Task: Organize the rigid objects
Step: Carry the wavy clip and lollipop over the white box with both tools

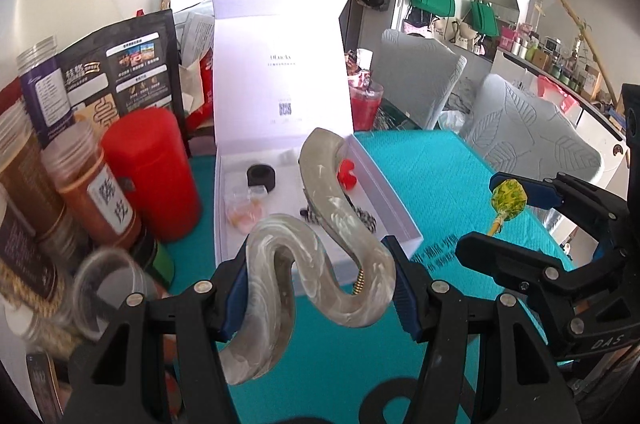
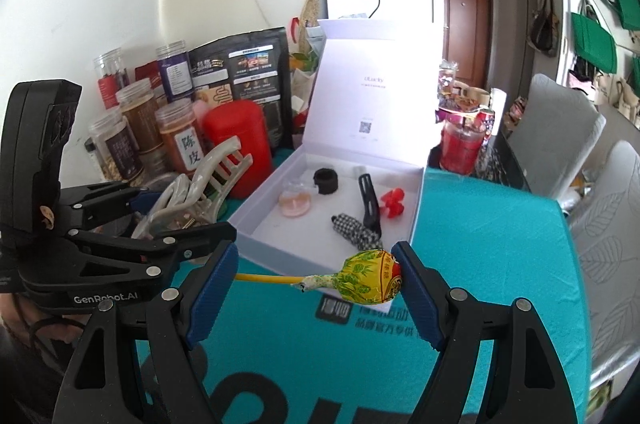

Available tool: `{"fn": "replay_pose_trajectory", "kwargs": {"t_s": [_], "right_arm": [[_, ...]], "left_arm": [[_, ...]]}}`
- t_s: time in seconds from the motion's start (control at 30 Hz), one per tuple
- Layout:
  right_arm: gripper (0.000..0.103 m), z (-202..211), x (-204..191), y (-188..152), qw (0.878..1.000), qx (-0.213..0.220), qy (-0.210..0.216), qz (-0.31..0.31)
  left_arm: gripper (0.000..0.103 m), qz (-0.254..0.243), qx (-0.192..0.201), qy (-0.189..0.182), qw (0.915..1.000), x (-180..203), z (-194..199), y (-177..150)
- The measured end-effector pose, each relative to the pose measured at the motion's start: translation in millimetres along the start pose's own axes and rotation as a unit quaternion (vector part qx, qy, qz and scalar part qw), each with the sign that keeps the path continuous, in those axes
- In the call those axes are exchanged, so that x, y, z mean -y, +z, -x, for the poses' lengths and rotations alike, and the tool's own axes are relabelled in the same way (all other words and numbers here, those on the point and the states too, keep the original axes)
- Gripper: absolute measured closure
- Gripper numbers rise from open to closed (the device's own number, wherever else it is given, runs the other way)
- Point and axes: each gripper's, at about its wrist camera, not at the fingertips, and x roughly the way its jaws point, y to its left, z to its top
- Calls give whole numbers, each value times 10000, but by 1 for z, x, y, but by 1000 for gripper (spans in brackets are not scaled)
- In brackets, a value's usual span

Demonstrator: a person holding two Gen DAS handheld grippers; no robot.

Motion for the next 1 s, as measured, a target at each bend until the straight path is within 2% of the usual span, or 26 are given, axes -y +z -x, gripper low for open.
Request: {"fn": "replay_pose_trajectory", "kwargs": {"t_s": [0.4, 0.73, 1.0], "right_arm": [[24, -34, 28, 37, 9998, 185, -33, -118], [24, -61, 48, 68, 9993, 333, -50, -140], [24, -94, 57, 84, 9993, 290, 86, -226]], "left_arm": [[43, -14, 73, -44, 10000, -12, -38, 44], [43, -78, 248, 85, 9996, -20, -60, 85], [43, -11, 136, 277, 9995, -34, -88, 94]]}}
